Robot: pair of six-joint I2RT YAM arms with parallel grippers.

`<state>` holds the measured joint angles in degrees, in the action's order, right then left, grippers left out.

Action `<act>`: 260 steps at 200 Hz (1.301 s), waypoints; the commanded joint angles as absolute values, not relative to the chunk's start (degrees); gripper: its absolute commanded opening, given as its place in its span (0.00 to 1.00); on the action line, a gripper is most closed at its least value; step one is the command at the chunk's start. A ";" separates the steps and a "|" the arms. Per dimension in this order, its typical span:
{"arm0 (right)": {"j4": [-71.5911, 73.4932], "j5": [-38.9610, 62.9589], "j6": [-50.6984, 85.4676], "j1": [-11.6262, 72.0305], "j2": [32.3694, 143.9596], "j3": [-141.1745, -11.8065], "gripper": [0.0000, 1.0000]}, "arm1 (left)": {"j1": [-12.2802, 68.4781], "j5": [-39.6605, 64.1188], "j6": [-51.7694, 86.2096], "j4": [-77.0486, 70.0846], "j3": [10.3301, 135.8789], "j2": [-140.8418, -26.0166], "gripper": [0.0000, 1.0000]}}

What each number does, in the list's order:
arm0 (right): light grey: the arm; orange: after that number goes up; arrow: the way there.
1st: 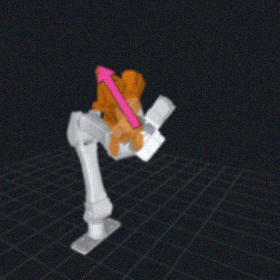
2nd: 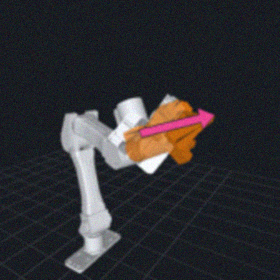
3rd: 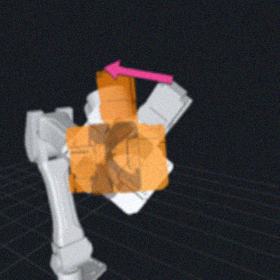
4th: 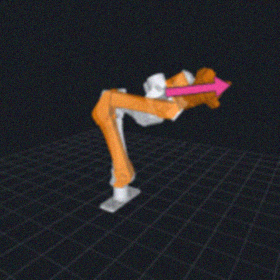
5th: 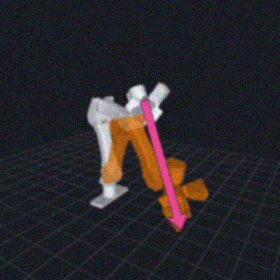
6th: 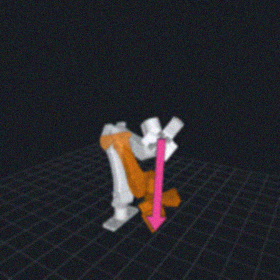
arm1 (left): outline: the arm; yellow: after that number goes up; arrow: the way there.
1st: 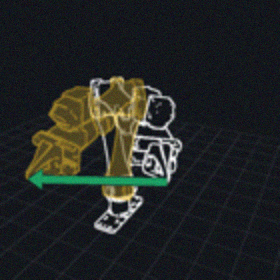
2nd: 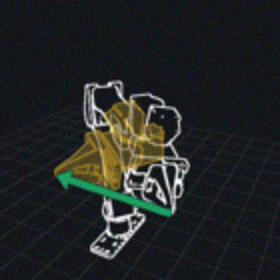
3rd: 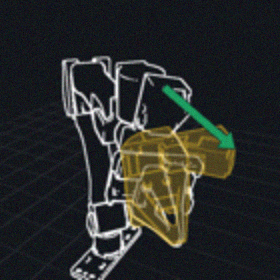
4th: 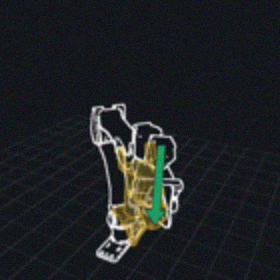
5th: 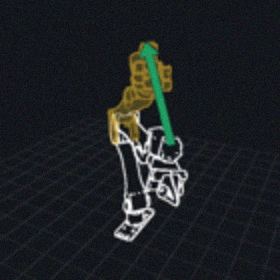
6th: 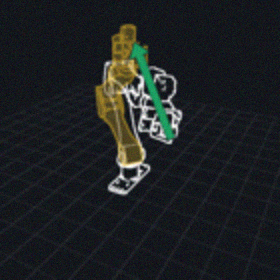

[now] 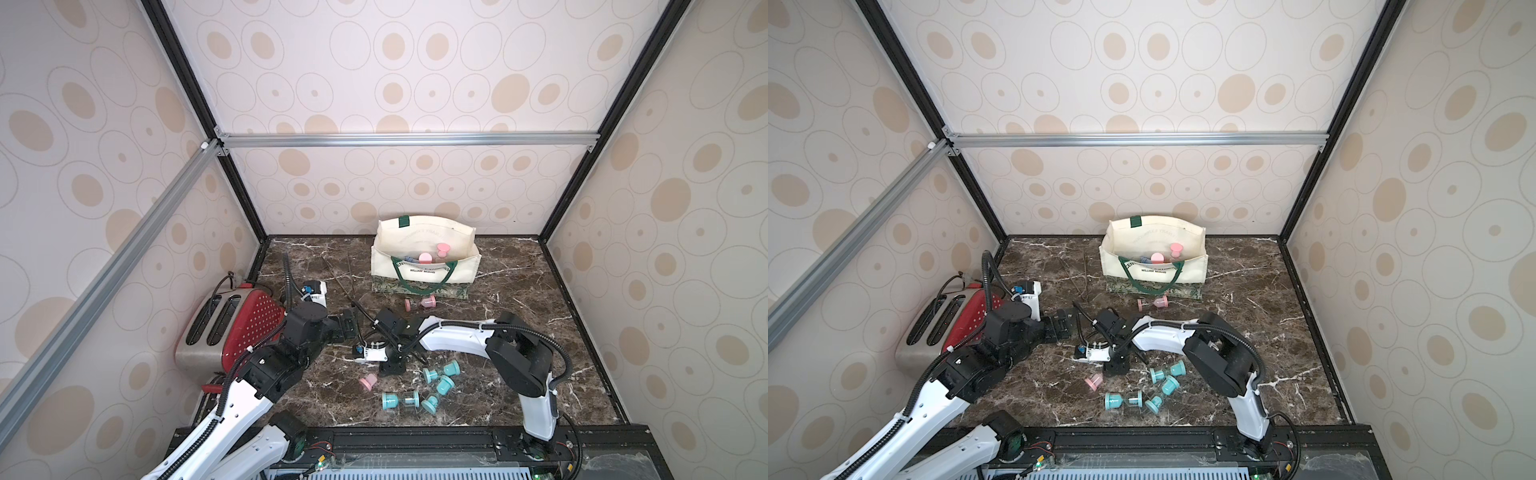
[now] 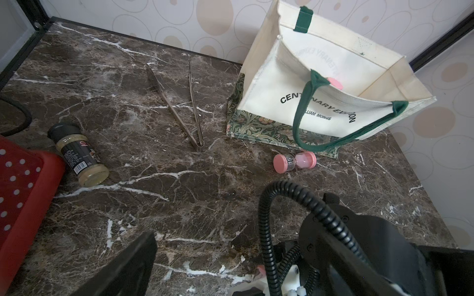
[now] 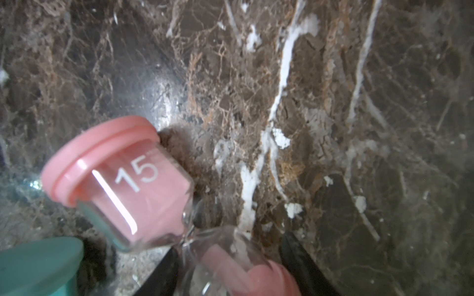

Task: Put the hourglass into the canvas bag
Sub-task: Pick up the hourglass from the center of the board, then place the hourglass in the canvas bag.

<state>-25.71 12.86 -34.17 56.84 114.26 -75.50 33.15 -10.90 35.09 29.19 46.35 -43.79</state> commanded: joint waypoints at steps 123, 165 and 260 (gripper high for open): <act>-27.87 15.38 -24.63 49.03 99.48 -71.63 0.28 | 32.87 -12.52 32.36 27.83 53.11 -44.79 0.97; -33.57 15.91 -18.08 44.52 94.55 -76.11 0.23 | 32.87 -9.75 31.82 25.26 54.70 -46.98 0.98; -42.02 11.10 -10.28 33.67 90.49 -92.35 0.23 | 32.87 -4.73 32.28 16.14 56.16 -53.45 0.97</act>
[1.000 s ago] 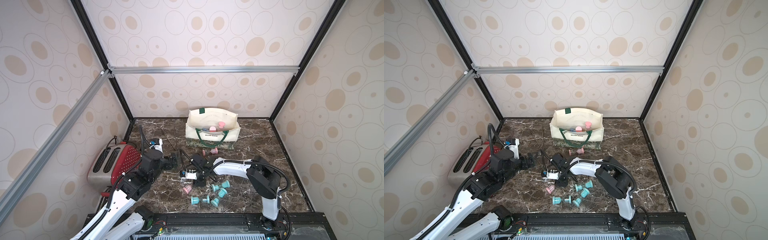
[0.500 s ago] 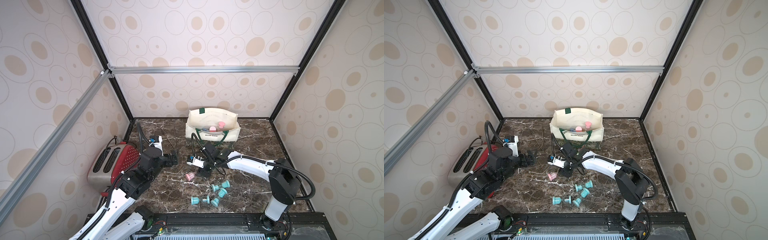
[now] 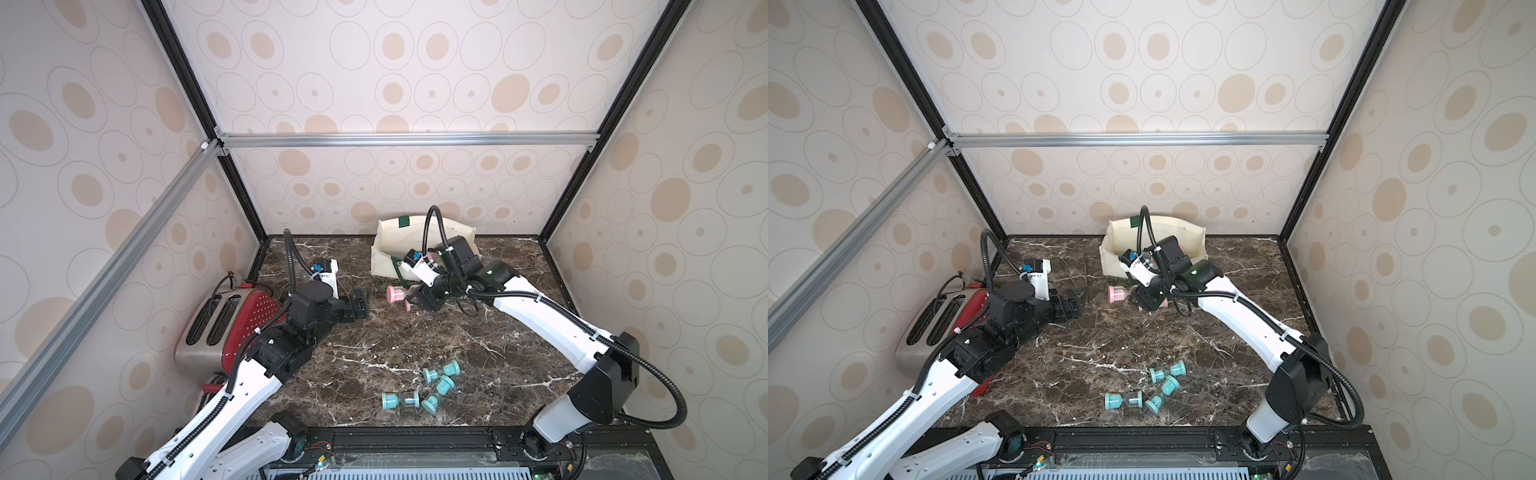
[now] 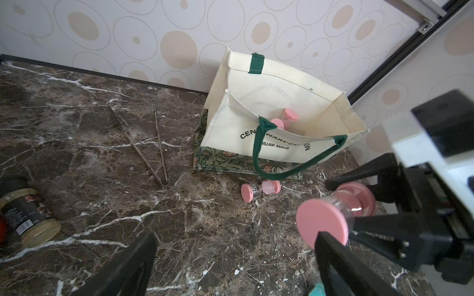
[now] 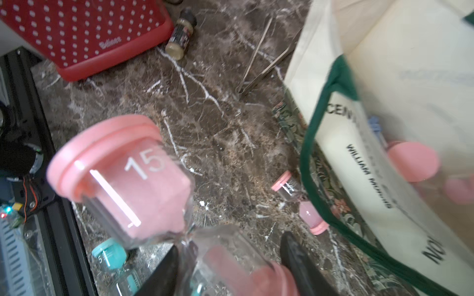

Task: Put the hourglass into the canvas bag
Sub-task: Place the hourglass in the canvas bag.

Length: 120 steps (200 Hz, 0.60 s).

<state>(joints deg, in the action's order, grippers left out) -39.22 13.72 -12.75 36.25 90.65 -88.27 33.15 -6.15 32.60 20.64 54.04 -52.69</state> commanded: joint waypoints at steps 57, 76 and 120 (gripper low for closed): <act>-42.06 5.17 -11.01 29.10 98.19 -102.85 0.21 | 32.82 -1.60 30.06 9.29 54.66 -57.10 0.98; -42.84 2.53 -12.46 28.59 102.34 -106.80 0.21 | 32.87 -1.08 29.65 7.22 54.10 -58.54 0.98; -44.55 0.18 -13.78 27.26 112.06 -115.88 0.21 | 32.96 -0.01 29.63 1.50 52.79 -62.85 0.97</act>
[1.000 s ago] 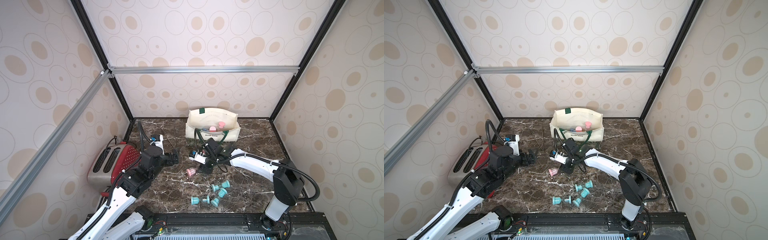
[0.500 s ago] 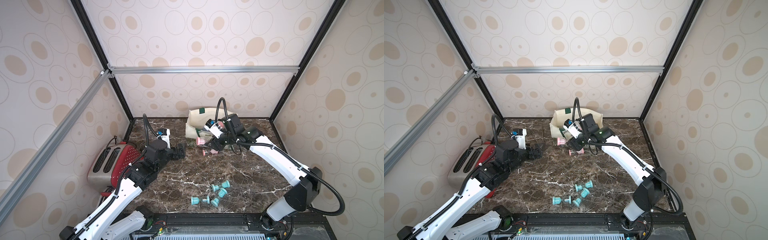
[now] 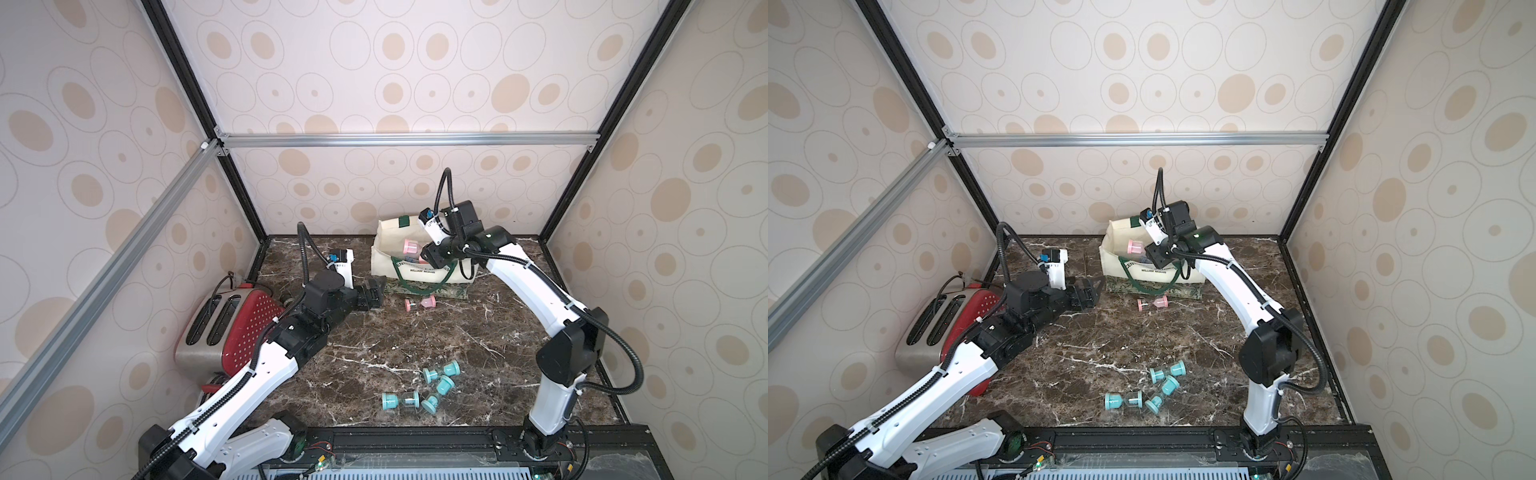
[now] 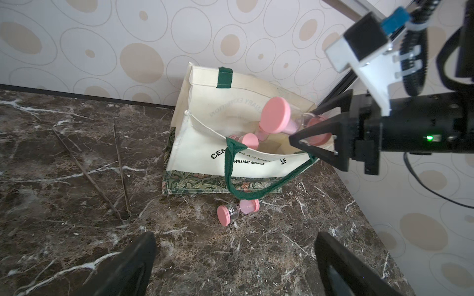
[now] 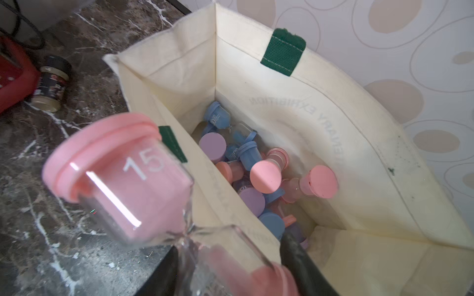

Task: Put the hourglass into the canvas bag
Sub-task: Place the hourglass in the canvas bag.

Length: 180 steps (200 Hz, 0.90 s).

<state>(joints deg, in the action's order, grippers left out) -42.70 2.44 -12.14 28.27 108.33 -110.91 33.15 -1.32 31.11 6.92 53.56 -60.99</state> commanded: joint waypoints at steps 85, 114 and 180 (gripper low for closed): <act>-46.22 -3.26 -15.15 26.19 126.99 -126.09 0.22 | 33.35 0.00 27.07 -3.90 52.83 -69.94 0.97; -45.64 -4.75 -14.76 26.19 129.20 -126.17 0.26 | 33.38 0.25 27.38 -7.69 50.77 -69.83 0.98; -43.42 -6.06 -13.69 26.19 127.87 -122.48 0.53 | 33.40 -2.89 29.11 -10.36 47.68 -65.75 0.97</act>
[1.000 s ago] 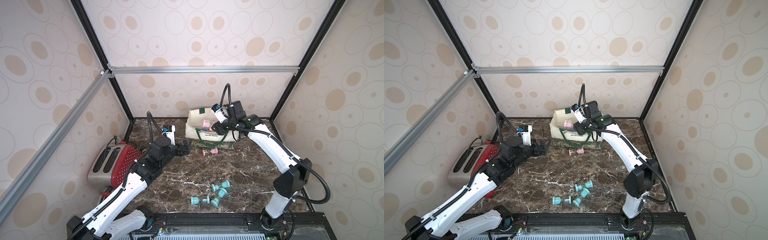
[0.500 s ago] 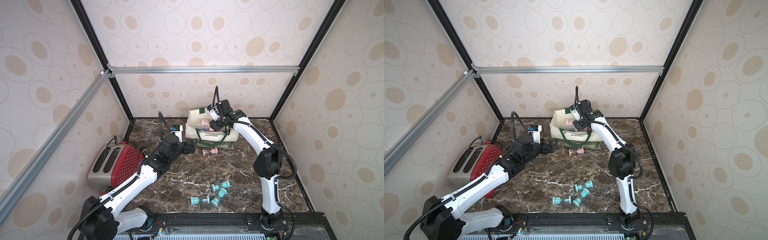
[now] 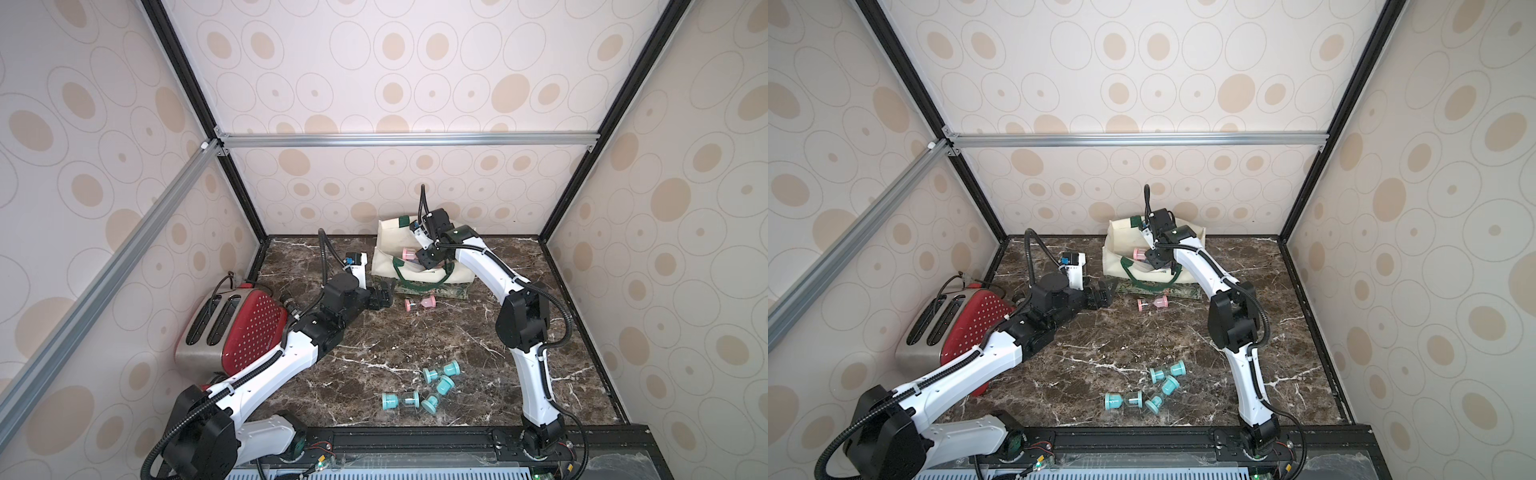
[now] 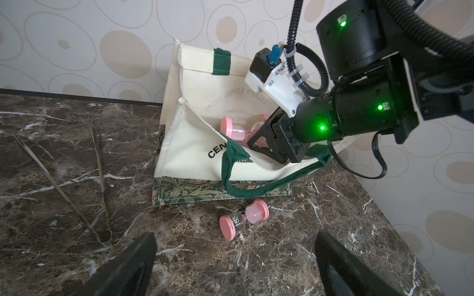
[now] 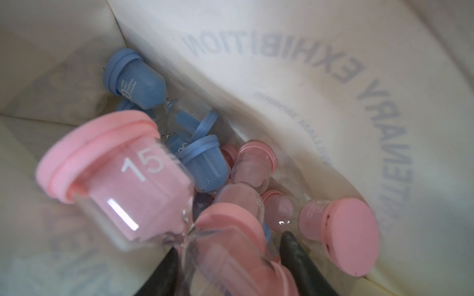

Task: Put the hourglass into the canvas bag
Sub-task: Place the hourglass in the canvas bag.

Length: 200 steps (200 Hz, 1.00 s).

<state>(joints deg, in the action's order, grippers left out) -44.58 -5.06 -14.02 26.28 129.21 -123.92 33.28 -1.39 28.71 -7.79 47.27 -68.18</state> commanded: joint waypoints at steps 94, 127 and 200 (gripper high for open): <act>-42.09 3.04 -12.28 26.19 116.72 -115.50 0.88 | 33.40 0.53 28.02 -0.89 54.88 -69.11 0.98; -42.11 6.48 -9.93 26.19 112.11 -113.46 0.95 | 33.40 1.22 27.72 -0.24 55.43 -68.64 0.98; -40.78 4.51 3.90 27.30 97.75 -100.78 1.00 | 33.36 2.19 30.57 3.98 54.64 -66.44 0.97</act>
<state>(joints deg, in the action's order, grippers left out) -39.64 6.07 -2.68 26.30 101.95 -104.51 33.28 1.45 29.12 1.48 53.63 -68.64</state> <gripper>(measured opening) 0.996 0.974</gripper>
